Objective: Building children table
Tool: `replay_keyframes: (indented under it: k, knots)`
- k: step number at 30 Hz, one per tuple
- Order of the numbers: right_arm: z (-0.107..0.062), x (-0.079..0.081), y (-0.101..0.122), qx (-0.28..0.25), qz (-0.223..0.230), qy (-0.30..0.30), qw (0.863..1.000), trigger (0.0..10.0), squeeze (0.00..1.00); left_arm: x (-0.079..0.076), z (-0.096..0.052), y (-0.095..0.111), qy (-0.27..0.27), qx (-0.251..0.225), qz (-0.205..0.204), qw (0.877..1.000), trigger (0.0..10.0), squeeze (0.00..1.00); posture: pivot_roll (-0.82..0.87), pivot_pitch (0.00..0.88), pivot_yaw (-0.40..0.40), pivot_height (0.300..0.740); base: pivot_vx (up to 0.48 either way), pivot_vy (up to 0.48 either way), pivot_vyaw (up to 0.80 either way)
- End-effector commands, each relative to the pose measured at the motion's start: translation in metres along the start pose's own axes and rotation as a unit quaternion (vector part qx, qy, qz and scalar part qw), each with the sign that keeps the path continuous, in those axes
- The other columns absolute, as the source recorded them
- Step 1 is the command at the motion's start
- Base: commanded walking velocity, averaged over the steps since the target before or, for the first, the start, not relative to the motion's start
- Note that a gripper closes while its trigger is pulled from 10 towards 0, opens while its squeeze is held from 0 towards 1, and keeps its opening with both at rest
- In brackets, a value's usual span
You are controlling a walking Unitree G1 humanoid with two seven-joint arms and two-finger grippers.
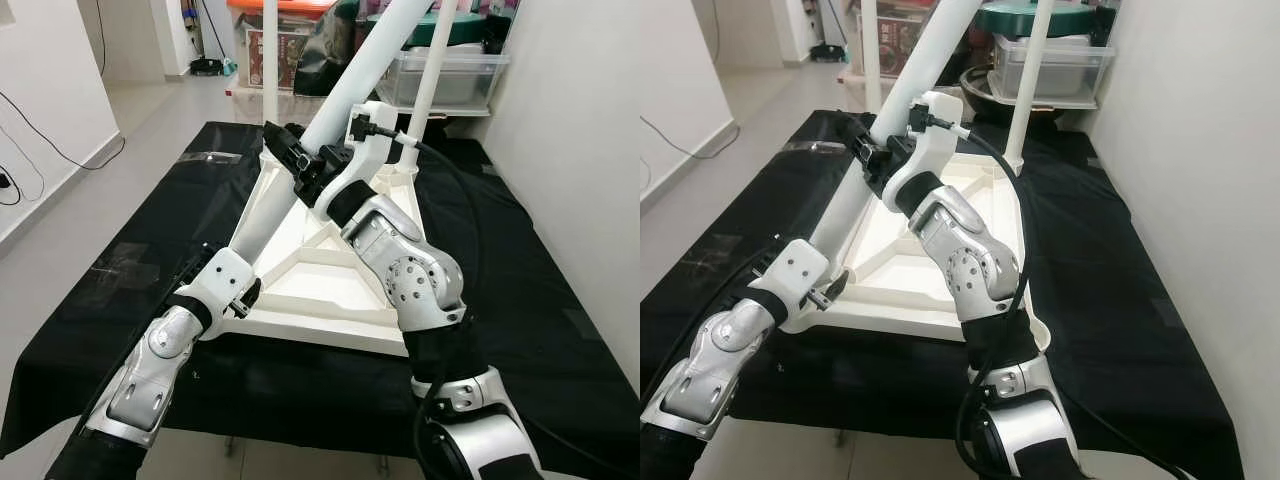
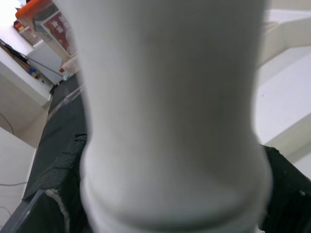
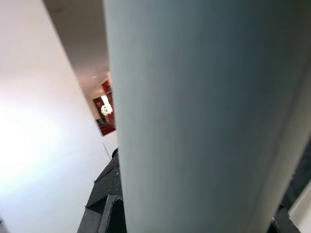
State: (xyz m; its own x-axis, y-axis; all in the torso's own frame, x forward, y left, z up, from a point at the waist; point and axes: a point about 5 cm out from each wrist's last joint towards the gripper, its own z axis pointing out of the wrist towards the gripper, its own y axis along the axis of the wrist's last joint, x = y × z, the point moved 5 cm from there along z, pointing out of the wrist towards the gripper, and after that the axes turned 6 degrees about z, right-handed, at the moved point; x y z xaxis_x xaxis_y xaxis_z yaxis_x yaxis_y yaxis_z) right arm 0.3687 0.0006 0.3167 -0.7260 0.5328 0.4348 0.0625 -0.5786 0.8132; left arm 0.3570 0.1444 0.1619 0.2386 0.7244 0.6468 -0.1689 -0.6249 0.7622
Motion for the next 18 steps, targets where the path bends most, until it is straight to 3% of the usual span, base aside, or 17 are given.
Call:
replay_keyframes:
  k: [1,3,4,16,17,18]
  knots:
    - [-0.0019,0.0068,-0.0003,0.003,0.004,0.018,1.0,0.0,0.0,0.0032,0.001,0.0001,0.006,-0.003,0.001,1.0,10.0,0.0,0.12,0.0,-0.043,0.74,0.0,0.0,0.0]
    - [-0.0025,0.0071,-0.0019,0.005,0.005,0.018,1.0,0.0,0.0,0.0035,0.001,-0.0004,0.006,-0.003,0.0,1.0,10.0,0.0,0.12,0.0,-0.043,0.74,0.0,0.0,0.0]
    - [-0.0032,0.0073,-0.0035,0.007,0.007,0.018,1.0,0.0,0.0,0.0031,0.0009,0.0001,0.005,-0.007,-0.005,1.0,0.0,0.0,0.12,0.0,-0.044,0.74,0.0,0.0,0.0]
    - [-0.0051,0.0093,-0.0063,0.014,0.008,0.018,1.0,0.0,0.0,0.0027,0.0014,0.0052,0.009,-0.028,-0.013,0.999,0.0,0.0,0.12,0.0,-0.046,0.74,0.0,0.0,0.0]
    - [-0.0049,0.0082,-0.0079,0.018,0.005,0.015,1.0,10.0,0.0,0.0026,0.0014,0.0055,0.008,-0.028,-0.012,1.0,0.0,0.0,0.12,0.0,-0.046,0.74,0.0,0.0,0.0]
    - [-0.0049,0.0082,-0.0079,0.018,0.005,0.015,1.0,10.0,0.0,0.0026,0.0014,0.0055,0.008,-0.028,-0.012,1.0,0.0,0.0,0.12,0.0,-0.046,0.74,0.0,0.0,0.0]
